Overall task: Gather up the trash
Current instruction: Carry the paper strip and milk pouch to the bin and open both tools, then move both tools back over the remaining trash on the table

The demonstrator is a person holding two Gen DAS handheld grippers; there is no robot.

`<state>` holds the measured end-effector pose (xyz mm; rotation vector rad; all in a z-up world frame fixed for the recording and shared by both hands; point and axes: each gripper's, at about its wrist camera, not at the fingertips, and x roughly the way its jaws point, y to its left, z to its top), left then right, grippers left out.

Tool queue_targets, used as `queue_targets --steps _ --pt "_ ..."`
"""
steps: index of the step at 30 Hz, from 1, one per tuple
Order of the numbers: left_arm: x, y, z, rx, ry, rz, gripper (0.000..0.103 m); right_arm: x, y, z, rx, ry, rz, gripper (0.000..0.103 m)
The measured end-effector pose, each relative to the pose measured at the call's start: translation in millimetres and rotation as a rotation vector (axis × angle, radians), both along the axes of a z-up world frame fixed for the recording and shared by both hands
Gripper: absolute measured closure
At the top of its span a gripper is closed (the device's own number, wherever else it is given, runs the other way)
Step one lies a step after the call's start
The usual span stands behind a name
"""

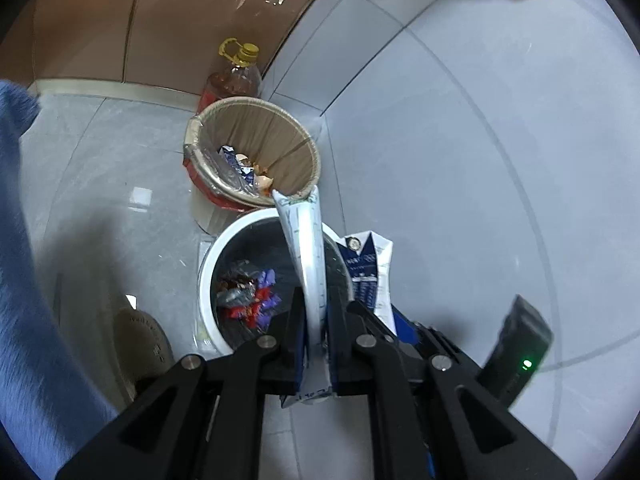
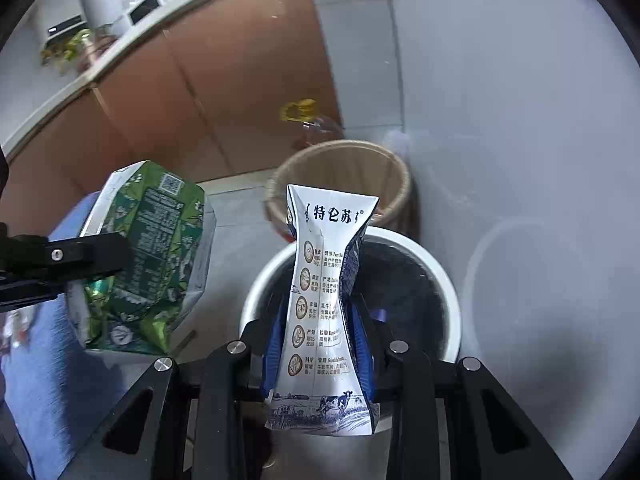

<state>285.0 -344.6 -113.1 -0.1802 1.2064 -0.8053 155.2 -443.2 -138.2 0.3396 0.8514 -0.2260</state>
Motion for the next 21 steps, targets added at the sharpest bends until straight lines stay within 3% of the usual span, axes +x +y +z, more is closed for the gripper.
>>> queue_targets --steps 3,5,6,10,15,21 --pt "7.0 -28.9 -13.9 0.019 -0.016 -0.045 0.089 4.0 -15.8 -11.5 -0.033 0.023 -0.052 0.065" --pt "10.3 -35.5 -19.2 0.029 -0.024 -0.054 0.073 6.4 -18.9 -15.3 -0.057 0.032 -0.077 0.061" --pt "11.4 -37.1 -21.7 0.031 -0.027 -0.051 0.071 5.7 -19.5 -16.4 -0.06 0.032 -0.082 0.06" --pt "12.2 -26.4 -21.2 -0.013 -0.011 -0.041 0.07 2.2 -16.8 -14.3 -0.085 0.022 -0.092 0.059" --pt "1.1 12.5 5.3 -0.034 -0.059 -0.003 0.07 -12.2 -4.3 5.9 -0.085 -0.033 -0.1 0.055" --pt "-27.9 83.9 66.3 -0.071 -0.181 0.087 0.07 -33.0 30.8 58.4 -0.104 -0.154 -0.064 0.051"
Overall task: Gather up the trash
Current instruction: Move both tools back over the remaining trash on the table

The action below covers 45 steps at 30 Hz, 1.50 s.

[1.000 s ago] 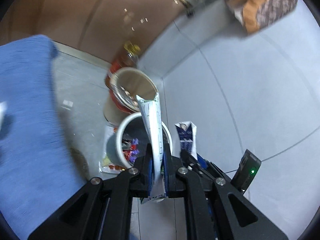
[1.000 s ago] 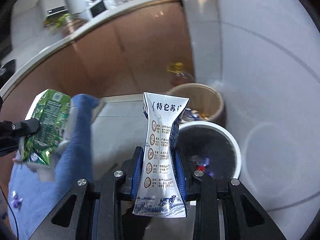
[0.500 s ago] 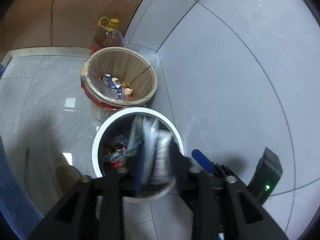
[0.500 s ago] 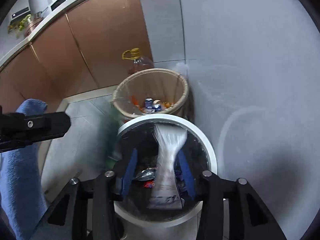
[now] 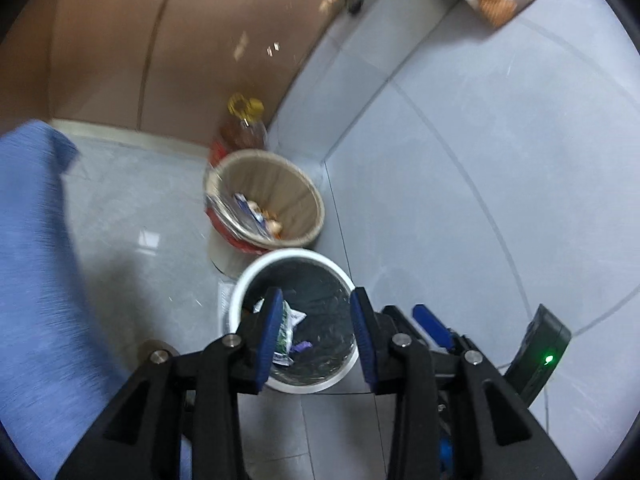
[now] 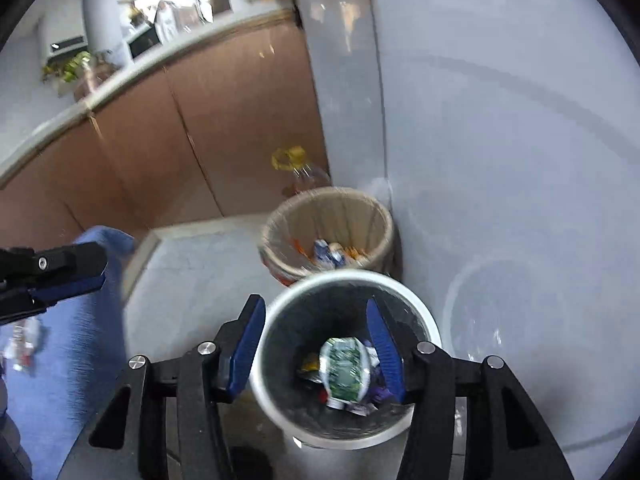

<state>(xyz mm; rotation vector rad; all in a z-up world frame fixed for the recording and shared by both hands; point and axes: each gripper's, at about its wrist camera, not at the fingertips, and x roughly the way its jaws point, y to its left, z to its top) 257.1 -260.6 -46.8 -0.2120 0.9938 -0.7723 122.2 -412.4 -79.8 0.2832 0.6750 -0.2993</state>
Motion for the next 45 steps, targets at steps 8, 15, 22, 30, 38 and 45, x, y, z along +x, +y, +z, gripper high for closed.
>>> queue_targets --steps 8,15,22,30,38,45 --pt "-68.8 113.9 88.1 -0.048 -0.207 0.113 0.069 -36.4 74.2 89.2 -0.03 -0.184 0.131 0.046" --pt "-127.0 209.9 141.2 -0.02 -0.349 0.206 0.06 -56.9 139.3 141.9 -0.047 -0.284 0.271 0.046" --pt "-172.4 311.0 169.3 0.005 -0.42 0.322 0.06 -70.4 191.7 174.8 -0.076 -0.346 0.379 0.046" --pt "-219.3 405.6 174.5 0.034 -0.45 0.47 0.059 -95.0 232.4 192.7 -0.078 -0.392 0.467 0.046" --pt "-257.6 463.3 151.3 0.051 -0.425 0.537 0.059 -112.5 263.3 203.4 -0.094 -0.421 0.547 0.046" --pt "-266.6 494.8 114.7 0.047 -0.367 0.579 0.059 -111.7 271.5 197.1 -0.098 -0.411 0.572 0.046"
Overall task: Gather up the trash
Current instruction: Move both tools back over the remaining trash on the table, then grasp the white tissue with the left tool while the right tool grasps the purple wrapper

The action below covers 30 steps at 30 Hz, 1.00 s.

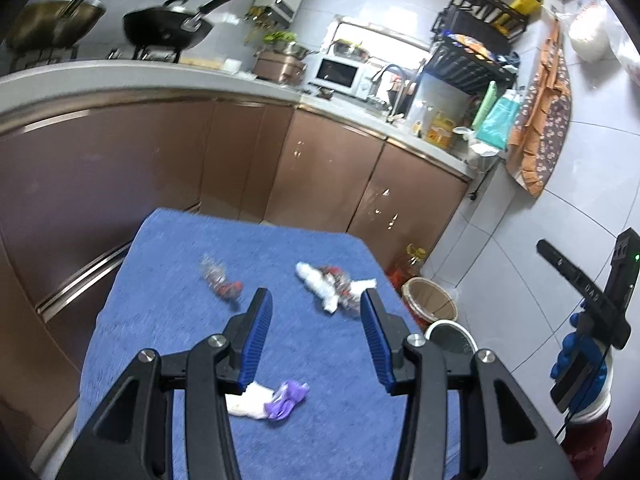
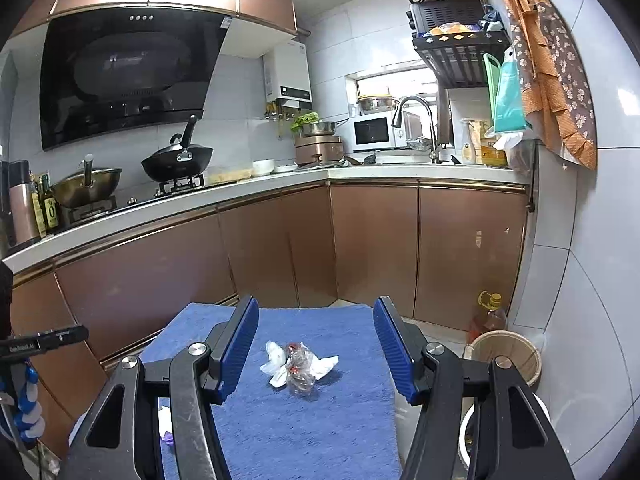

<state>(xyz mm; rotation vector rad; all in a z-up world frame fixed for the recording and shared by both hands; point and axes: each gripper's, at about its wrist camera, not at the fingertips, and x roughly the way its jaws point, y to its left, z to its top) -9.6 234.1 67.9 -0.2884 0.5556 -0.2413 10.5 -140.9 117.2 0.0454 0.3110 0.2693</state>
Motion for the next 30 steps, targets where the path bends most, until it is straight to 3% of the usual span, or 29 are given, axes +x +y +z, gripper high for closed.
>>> queue_targets --steps 10,18,25,30 --pt "11.4 42.9 -101.2 -0.104 0.196 0.049 0.059 23.3 7.1 -37.2 0.017 0.083 0.036 0.046" --pt "33.9 48.1 -176.3 -0.209 0.367 0.045 0.059 45.4 34.6 -108.7 0.019 0.277 0.195 0.046" --pt "57.9 42.4 -213.3 -0.347 0.471 0.029 0.059 58.2 69.9 -148.9 -0.01 0.402 0.311 0.046" --pt "73.4 42.6 -226.0 -0.431 0.499 0.045 0.065 65.8 92.8 -170.8 0.0 0.479 0.396 0.046"
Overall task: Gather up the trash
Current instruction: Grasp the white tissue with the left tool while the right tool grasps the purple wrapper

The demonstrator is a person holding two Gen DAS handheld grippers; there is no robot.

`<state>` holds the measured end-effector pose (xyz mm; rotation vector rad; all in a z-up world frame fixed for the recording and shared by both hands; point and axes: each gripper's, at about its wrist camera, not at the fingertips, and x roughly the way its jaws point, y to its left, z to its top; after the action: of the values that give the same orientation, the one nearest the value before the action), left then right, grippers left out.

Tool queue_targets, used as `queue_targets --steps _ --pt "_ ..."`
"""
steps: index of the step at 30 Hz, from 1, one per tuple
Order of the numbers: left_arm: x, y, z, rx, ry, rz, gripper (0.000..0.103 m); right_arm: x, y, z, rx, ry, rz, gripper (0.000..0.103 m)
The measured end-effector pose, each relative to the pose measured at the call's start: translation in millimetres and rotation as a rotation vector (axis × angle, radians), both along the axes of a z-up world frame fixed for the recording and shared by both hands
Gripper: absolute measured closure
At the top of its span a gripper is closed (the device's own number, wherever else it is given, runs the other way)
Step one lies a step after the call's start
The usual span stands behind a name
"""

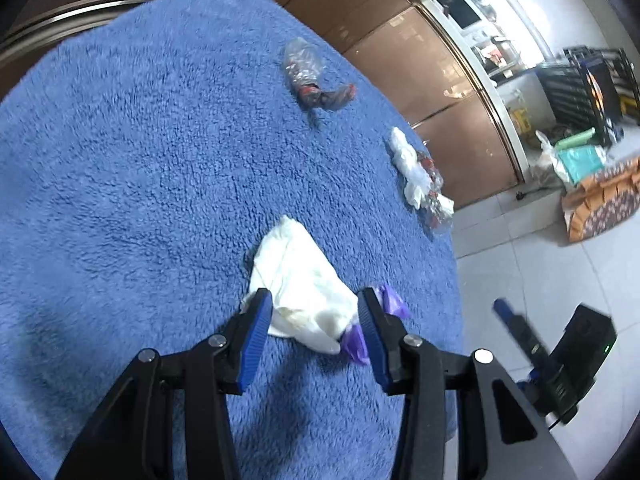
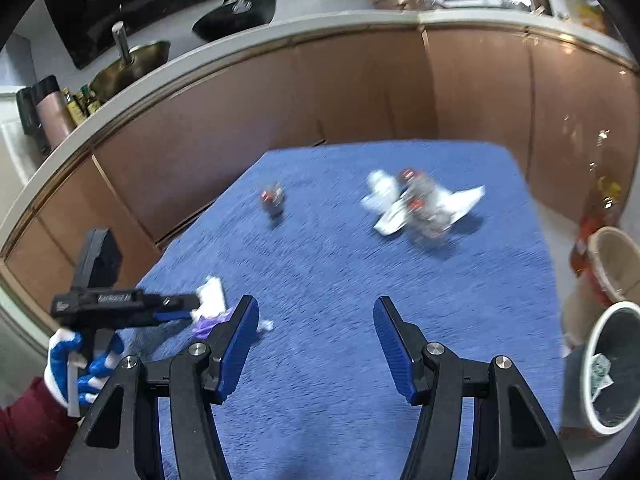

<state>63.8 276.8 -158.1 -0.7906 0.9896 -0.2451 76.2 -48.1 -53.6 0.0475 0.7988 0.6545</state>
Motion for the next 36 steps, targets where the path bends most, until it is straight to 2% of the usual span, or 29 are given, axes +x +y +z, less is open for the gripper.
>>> queue_targets --steps 2,6,12,16,17,19,22,24,25,29,36 --pt "4.5 1.0 -4.3 -0.015 0.006 0.009 0.069 4.5 7.9 -7.5 0.0 0.024 0.033 0.046" --pt "12.8 2.9 -5.3 -0.024 0.004 0.008 0.069 12.4 32.5 -21.9 -0.016 0.068 0.099 0.046" --pt "21.7 1.4 -3.5 0.021 -0.018 -0.018 0.069 15.2 64.6 -38.4 -0.032 0.112 0.205 0.046" --pt "22.5 -3.1 -2.8 0.102 -0.019 -0.026 0.087 16.5 80.2 -45.1 -0.036 0.128 0.261 0.051" --pt "23.8 -3.3 -3.2 0.117 -0.015 -0.024 0.095 17.6 82.1 -46.5 -0.038 0.131 0.269 0.054" --pt "22.6 0.2 -6.7 0.125 -0.014 -0.018 0.102 18.9 87.8 -50.3 -0.042 0.141 0.289 0.058" --pt "20.4 2.4 -8.3 0.124 -0.028 -0.016 0.103 21.1 94.0 -54.5 -0.053 0.146 0.312 0.065" --pt "18.5 0.5 -6.8 0.141 -0.04 -0.014 0.103 23.1 98.9 -58.1 -0.063 0.148 0.329 0.077" --pt "17.6 -0.3 -6.1 0.142 -0.046 -0.012 0.103 24.8 100.4 -59.0 -0.064 0.145 0.336 0.077" --pt "13.0 2.0 -0.7 0.137 -0.07 -0.001 0.103 22.4 99.3 -53.8 -0.06 0.113 0.345 0.098" --pt "6.9 7.4 22.9 0.137 -0.118 0.016 0.103 21.0 84.4 -43.7 -0.025 0.093 0.325 0.099"
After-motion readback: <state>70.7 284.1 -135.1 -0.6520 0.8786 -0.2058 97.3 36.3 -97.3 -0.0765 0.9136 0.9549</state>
